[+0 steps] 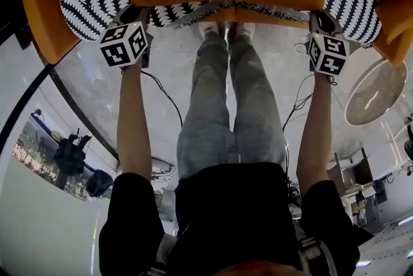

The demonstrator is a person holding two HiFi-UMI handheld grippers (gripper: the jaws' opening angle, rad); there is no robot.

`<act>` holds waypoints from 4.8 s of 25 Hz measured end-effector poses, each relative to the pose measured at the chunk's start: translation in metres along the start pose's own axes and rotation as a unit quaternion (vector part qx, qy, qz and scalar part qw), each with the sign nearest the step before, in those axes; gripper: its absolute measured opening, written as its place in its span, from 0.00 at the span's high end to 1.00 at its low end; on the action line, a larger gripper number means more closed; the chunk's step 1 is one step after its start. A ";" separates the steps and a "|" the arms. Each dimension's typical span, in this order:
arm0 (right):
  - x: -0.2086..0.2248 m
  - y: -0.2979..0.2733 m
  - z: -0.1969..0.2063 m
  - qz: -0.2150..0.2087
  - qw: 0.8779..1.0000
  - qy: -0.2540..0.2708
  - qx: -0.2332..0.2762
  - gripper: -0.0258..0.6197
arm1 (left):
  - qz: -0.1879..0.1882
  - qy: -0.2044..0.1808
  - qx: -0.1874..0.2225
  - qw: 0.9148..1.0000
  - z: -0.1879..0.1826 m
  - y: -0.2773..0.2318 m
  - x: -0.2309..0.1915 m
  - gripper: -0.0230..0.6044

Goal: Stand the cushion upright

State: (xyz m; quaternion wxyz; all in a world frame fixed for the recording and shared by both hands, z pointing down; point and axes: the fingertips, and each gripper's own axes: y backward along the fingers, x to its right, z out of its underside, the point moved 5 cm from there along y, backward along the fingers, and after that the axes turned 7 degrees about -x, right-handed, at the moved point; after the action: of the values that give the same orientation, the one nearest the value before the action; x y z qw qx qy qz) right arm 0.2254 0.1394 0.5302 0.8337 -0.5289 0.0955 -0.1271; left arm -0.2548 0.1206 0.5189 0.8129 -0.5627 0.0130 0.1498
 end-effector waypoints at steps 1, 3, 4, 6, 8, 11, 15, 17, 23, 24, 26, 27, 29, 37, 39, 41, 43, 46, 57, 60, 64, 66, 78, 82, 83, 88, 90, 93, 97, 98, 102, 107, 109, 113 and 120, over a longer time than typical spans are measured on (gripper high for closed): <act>-0.001 0.005 -0.007 0.001 1.000 -0.002 0.007 0.92 | 0.002 0.000 0.008 1.000 -0.006 0.006 -0.003 0.88; 0.000 0.012 -0.020 0.005 1.000 -0.004 0.021 0.92 | 0.006 0.001 0.023 1.000 -0.019 0.013 -0.005 0.88; 0.003 0.013 -0.026 0.007 1.000 -0.003 0.028 0.92 | 0.007 -0.001 0.031 1.000 -0.026 0.014 -0.004 0.88; 0.012 0.013 -0.037 0.010 0.999 -0.002 0.042 0.92 | 0.008 -0.005 0.045 0.999 -0.041 0.013 -0.002 0.88; 0.017 0.015 -0.053 0.013 0.998 -0.001 0.055 0.92 | 0.009 -0.008 0.058 0.998 -0.058 0.016 -0.003 0.88; 0.023 0.021 -0.076 0.019 0.997 0.007 0.068 0.92 | 0.009 -0.017 0.075 0.997 -0.083 0.025 -0.004 0.88; 0.031 0.020 -0.106 0.026 0.996 0.024 0.087 0.92 | 0.014 -0.018 0.091 0.996 -0.113 0.026 -0.010 0.88; 0.033 0.017 -0.117 0.030 0.995 0.032 0.091 0.92 | 0.016 -0.022 0.092 0.995 -0.126 0.021 -0.015 0.88; 0.061 0.015 -0.163 0.037 0.991 0.033 0.125 0.92 | 0.011 -0.034 0.118 0.992 -0.180 0.022 -0.008 0.88; 0.064 0.013 -0.169 0.037 0.991 0.031 0.128 0.92 | 0.011 -0.036 0.121 0.992 -0.186 0.021 -0.007 0.88; 0.070 0.008 -0.180 0.038 0.990 0.028 0.131 0.92 | 0.011 -0.041 0.123 0.992 -0.197 0.018 -0.008 0.88; 0.072 0.005 -0.185 0.038 0.990 0.026 0.132 0.92 | 0.010 -0.045 0.124 0.991 -0.202 0.016 -0.009 0.88; 0.077 -0.002 -0.199 0.036 0.989 0.022 0.139 0.92 | 0.005 -0.052 0.127 0.990 -0.213 0.011 -0.014 0.88; 0.099 -0.017 -0.254 0.041 0.985 0.010 0.166 0.92 | -0.021 -0.050 0.157 0.986 -0.266 -0.004 -0.016 0.88; 0.101 -0.025 -0.269 0.042 0.985 0.010 0.167 0.91 | -0.031 -0.047 0.161 0.985 -0.280 -0.009 -0.022 0.88; 0.103 -0.032 -0.286 0.044 0.985 0.009 0.168 0.92 | -0.039 -0.044 0.164 0.985 -0.295 -0.012 -0.028 0.88; 0.107 -0.036 -0.302 0.047 0.984 0.002 0.170 0.92 | -0.043 -0.041 0.168 0.984 -0.310 -0.012 -0.030 0.88; 0.117 -0.039 -0.318 0.054 0.983 -0.008 0.174 0.92 | -0.056 -0.053 0.160 0.984 -0.326 -0.013 -0.026 0.88; 0.130 -0.050 -0.368 0.057 0.990 -0.027 0.128 0.91 | -0.163 -0.077 0.075 0.981 -0.373 -0.030 -0.029 0.88; 0.137 -0.041 -0.363 0.052 0.992 -0.013 0.113 0.89 | -0.145 -0.057 0.088 0.984 -0.367 -0.022 -0.030 0.88; 0.135 -0.032 -0.355 0.054 0.993 0.042 0.094 0.82 | -0.129 -0.067 0.073 0.987 -0.352 -0.006 -0.042 0.83; 0.132 -0.030 -0.359 0.050 0.992 0.043 0.104 0.82 | -0.130 -0.071 0.064 0.987 -0.350 0.000 -0.052 0.80; 0.104 0.080 -0.359 -0.010 0.977 -0.006 0.213 0.82 | -0.079 -0.023 0.200 0.976 -0.342 0.107 0.023 0.82; 0.076 0.122 -0.344 -0.034 0.970 0.007 0.239 0.88 | -0.052 0.014 0.240 0.969 -0.324 0.141 0.055 0.87; 0.068 0.132 -0.341 -0.039 0.969 0.011 0.244 0.89 | -0.046 0.020 0.250 0.967 -0.317 0.149 0.061 0.89; 0.037 0.180 -0.330 -0.090 0.952 -0.027 0.291 0.91 | -0.027 -0.008 0.271 0.962 -0.285 0.185 0.100 0.93; 0.036 0.200 -0.324 -0.097 0.949 -0.032 0.300 0.91 | -0.011 -0.024 0.279 0.960 -0.279 0.200 0.124 0.93; 0.029 0.236 -0.320 -0.104 0.939 -0.026 0.328 0.92 | 0.013 -0.039 0.310 0.950 -0.274 0.231 0.153 0.94; 0.020 0.283 -0.306 -0.137 0.917 -0.054 0.372 0.93 | 0.034 -0.055 0.349 0.935 -0.264 0.272 0.191 0.95; 0.017 0.292 -0.301 -0.148 0.911 -0.066 0.378 0.93 | 0.039 -0.058 0.356 0.932 -0.262 0.280 0.201 0.95; 0.000 0.325 -0.280 -0.167 0.901 -0.084 0.391 0.93 | 0.057 -0.069 0.376 0.922 -0.247 0.306 0.237 0.95; -0.019 0.358 -0.259 -0.163 0.896 -0.061 0.408 0.93 | 0.068 -0.074 0.399 0.912 -0.225 0.335 0.269 0.95; -0.024 0.369 -0.254 -0.157 0.894 -0.048 0.416 0.93 | 0.061 -0.073 0.416 0.905 -0.219 0.344 0.277 0.95; -0.033 0.381 -0.240 -0.130 0.897 -0.034 0.421 0.93 | 0.037 -0.060 0.432 0.899 -0.202 0.353 0.284 0.95; -0.058 0.384 -0.237 -0.120 0.899 -0.012 0.420 0.94 | 0.020 -0.065 0.438 0.896 -0.191 0.358 0.293 0.95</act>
State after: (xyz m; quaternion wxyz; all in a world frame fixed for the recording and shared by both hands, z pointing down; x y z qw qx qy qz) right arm 0.1438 0.1113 0.0833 0.9579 -0.1382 -0.0410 -0.2482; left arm -0.0397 0.1274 0.0671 0.9731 -0.1383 0.0355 0.1809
